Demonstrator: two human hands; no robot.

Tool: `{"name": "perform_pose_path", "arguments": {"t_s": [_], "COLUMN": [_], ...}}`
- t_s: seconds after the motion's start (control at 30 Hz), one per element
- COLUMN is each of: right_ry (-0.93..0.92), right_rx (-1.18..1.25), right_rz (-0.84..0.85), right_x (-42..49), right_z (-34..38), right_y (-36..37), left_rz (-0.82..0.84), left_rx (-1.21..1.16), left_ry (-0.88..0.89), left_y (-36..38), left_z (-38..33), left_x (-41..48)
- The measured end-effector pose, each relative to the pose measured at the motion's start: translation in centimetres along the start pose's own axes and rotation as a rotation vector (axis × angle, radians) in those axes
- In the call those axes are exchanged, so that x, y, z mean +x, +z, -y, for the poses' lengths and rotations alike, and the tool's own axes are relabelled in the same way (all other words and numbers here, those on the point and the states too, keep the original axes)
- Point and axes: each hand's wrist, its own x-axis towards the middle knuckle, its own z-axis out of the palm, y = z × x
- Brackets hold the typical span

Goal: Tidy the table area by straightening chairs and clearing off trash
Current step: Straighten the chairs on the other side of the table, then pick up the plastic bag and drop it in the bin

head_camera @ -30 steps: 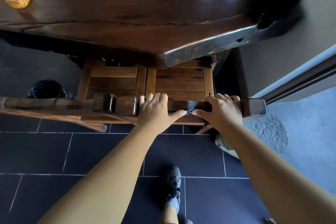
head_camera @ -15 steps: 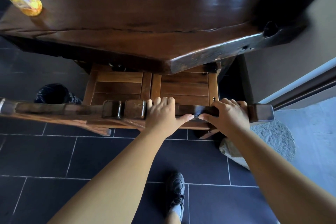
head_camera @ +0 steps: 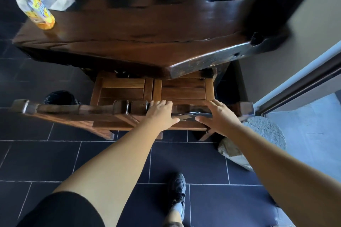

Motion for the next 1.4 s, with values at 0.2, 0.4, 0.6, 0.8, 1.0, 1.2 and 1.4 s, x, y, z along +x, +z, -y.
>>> {"name": "perform_pose_path", "arguments": {"t_s": [0.2,0.4,0.6,0.8,1.0,1.2,1.4], "right_ry": [0.009,0.019,-0.028,-0.061,-0.083,-0.103,-0.207], "right_rx": [0.044,-0.044,-0.115,-0.104,-0.123,-0.147,-0.161], "right_rz": [0.014,-0.047,-0.042,-0.118,-0.152,-0.145,-0.093], "right_x": [-5.7,-11.3,-16.4,-20.8,-23.6,-24.3,-23.0], "right_z": [2.0,4.3,5.2,6.8,7.8,8.4,12.9], "right_y": [-2.2,-6.0,-8.4,-9.7,-10.2,-10.4,-10.2], "left_rz": [-0.038,-0.116,-0.174,-0.241,-0.257,-0.313,-0.369], "left_rx": [-0.141,-0.124,-0.09,-0.103,-0.068,-0.097,-0.122], "left_ry": [-0.03,-0.004,0.005,0.009,0.033,0.014,-0.076], "left_y": [-2.3,-5.4,-7.4,-8.0,-7.7,-7.6,-8.5], "left_z": [-2.2,-4.4,-5.2,-6.9,-8.3,-7.8,-4.1], "left_x": [-6.6,-13.9,-20.0,-24.5,-26.5,-28.3,-30.8]}}
